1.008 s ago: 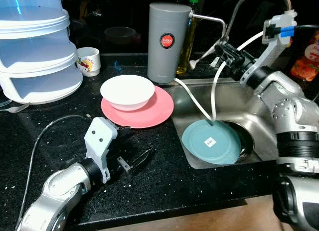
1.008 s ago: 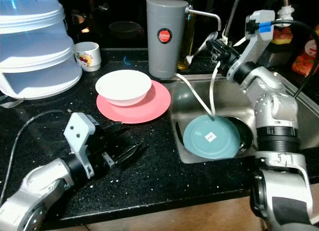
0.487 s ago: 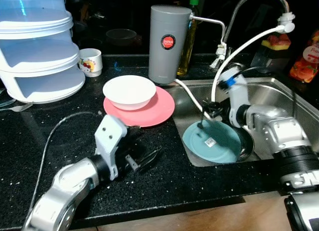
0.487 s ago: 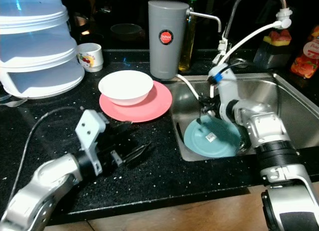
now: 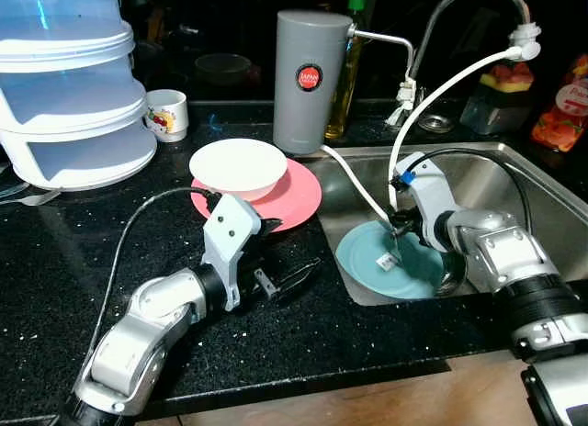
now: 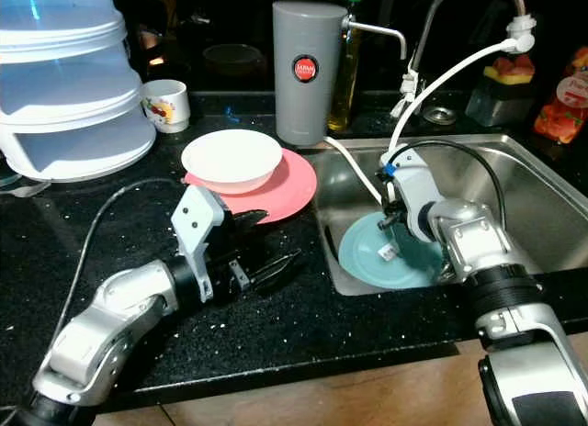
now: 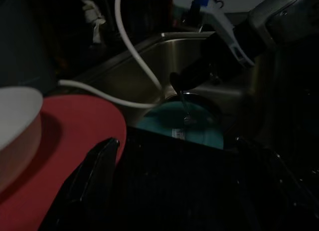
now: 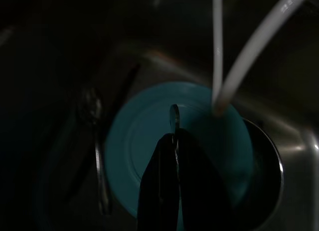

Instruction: Kitchen organization

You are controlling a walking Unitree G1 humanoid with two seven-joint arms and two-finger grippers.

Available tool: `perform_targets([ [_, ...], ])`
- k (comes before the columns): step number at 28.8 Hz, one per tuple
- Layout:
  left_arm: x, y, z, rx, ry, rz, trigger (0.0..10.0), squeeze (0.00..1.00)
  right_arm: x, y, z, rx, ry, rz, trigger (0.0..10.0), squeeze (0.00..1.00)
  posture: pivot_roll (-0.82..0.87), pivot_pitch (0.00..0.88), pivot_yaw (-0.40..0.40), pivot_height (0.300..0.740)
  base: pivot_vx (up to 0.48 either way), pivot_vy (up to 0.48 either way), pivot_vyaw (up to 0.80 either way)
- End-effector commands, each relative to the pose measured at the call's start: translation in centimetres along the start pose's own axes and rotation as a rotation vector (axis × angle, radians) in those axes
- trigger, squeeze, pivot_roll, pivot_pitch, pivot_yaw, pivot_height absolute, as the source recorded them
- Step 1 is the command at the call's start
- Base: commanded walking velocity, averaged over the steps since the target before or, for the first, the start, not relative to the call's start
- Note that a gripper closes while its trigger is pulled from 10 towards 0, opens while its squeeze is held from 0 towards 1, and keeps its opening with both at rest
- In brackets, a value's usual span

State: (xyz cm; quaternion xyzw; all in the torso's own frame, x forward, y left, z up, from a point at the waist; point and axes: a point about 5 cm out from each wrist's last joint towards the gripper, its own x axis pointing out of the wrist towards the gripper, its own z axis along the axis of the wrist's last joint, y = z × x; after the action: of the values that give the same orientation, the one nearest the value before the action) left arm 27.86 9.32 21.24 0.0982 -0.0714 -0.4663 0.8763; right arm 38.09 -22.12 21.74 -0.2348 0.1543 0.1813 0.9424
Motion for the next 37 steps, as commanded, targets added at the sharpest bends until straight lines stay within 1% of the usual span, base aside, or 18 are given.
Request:
perform_targets([
  [1, 0.5, 0.2, -0.2, 0.009, 0.05, -0.027, 10.0, 0.0, 0.1, -0.2, -0.4, -0.009, 0.01, -0.018, 10.0, 0.0, 0.01, 0.042, -0.041, 0.74, 0.0, 0.0, 0.0],
  [3, 0.8, 0.3, 0.0, 0.012, 0.056, -0.035, 10.0, 0.0, 0.1, -0.2, -0.4, -0.009, 0.011, -0.02, 10.0, 0.0, 0.01, 0.042, -0.041, 0.74, 0.0, 0.0, 0.0],
  [5, 1.5, 0.7, 0.5, 0.031, 0.074, -0.062, 10.0, 0.0, 0.3, -0.1, -0.4, -0.007, 0.008, -0.021, 10.0, 0.0, 0.01, 0.042, -0.041, 0.74, 0.0, 0.0, 0.0],
  [7, 2.3, 0.8, 1.1, 0.026, 0.097, -0.113, 10.0, 0.0, 0.4, 0.1, -0.2, -0.005, 0.005, -0.02, 10.0, 0.0, 0.01, 0.042, -0.041, 0.74, 0.0, 0.0, 0.0],
  [8, 2.3, 0.8, 1.1, 0.026, 0.097, -0.113, 10.0, 0.0, 0.4, 0.1, -0.2, -0.005, 0.005, -0.02, 10.0, 0.0, 0.01, 0.042, -0.041, 0.74, 0.0, 0.0, 0.0],
  [9, 2.6, 0.8, 1.1, 0.014, 0.116, -0.132, 10.0, 0.0, 0.5, 0.2, -0.2, -0.004, 0.004, -0.02, 10.0, 0.0, 0.0, 0.035, -0.038, 0.74, 0.0, 0.0, 0.0],
  [11, 3.1, 1.1, 1.1, -0.004, 0.158, -0.136, 10.0, 0.0, 0.6, 0.2, -0.2, -0.006, 0.005, -0.021, 10.0, 0.0, 0.0, 0.034, -0.034, 0.74, 0.0, 0.0, 0.0],
  [13, 3.5, 1.2, 1.3, -0.023, 0.173, -0.144, 10.0, 0.0, 0.6, 0.2, -0.2, -0.006, 0.005, -0.024, 10.0, 0.0, 0.0, 0.033, -0.033, 0.74, 0.0, 0.0, 0.0],
  [17, 3.7, 1.0, 1.6, -0.041, 0.173, -0.186, 10.0, 0.0, 0.6, 0.1, -0.4, -0.004, 0.007, -0.029, 10.0, 0.0, 0.0, 0.032, -0.033, 0.74, 0.0, 0.0, 0.0],
  [19, 3.8, 0.8, 1.7, -0.042, 0.197, -0.216, 10.0, 0.0, 0.5, 0.0, -0.5, -0.003, 0.009, -0.033, 10.0, 0.0, 0.0, 0.031, -0.032, 0.74, 0.0, 0.0, 0.0],
  [22, 3.8, 0.9, 2.0, -0.051, 0.213, -0.226, 10.0, 0.0, 0.5, 0.0, -0.5, -0.001, 0.008, -0.035, 10.0, 0.0, 0.0, 0.031, -0.034, 0.74, 0.0, 0.0, 0.0],
  [29, 3.7, 0.7, 2.9, -0.068, 0.2, -0.261, 10.0, 0.0, 0.6, 0.0, -0.4, -0.006, 0.006, -0.036, 10.0, 0.0, 0.0, 0.031, -0.035, 0.74, 0.0, 0.0, 0.0],
  [31, 3.6, 0.6, 2.9, -0.063, 0.224, -0.28, 10.0, 0.0, 0.7, 0.1, -0.4, -0.003, 0.012, -0.027, 10.0, 0.89, 0.0, 0.031, -0.035, 0.74, 0.0, 0.0, 0.0],
  [32, 3.5, 0.5, 2.9, -0.062, 0.232, -0.285, 10.0, 0.0, 0.7, 0.2, -0.5, 0.001, 0.014, -0.023, 10.0, 1.0, 0.0, 0.031, -0.035, 0.74, 0.0, 0.0, 0.0],
  [37, 3.4, 0.5, 2.9, -0.06, 0.242, -0.287, 10.0, 0.0, 0.7, 0.1, -0.3, -0.013, 0.005, -0.045, 10.0, 1.0, 0.0, 0.031, -0.034, 0.74, 0.0, 0.0, 0.0],
])
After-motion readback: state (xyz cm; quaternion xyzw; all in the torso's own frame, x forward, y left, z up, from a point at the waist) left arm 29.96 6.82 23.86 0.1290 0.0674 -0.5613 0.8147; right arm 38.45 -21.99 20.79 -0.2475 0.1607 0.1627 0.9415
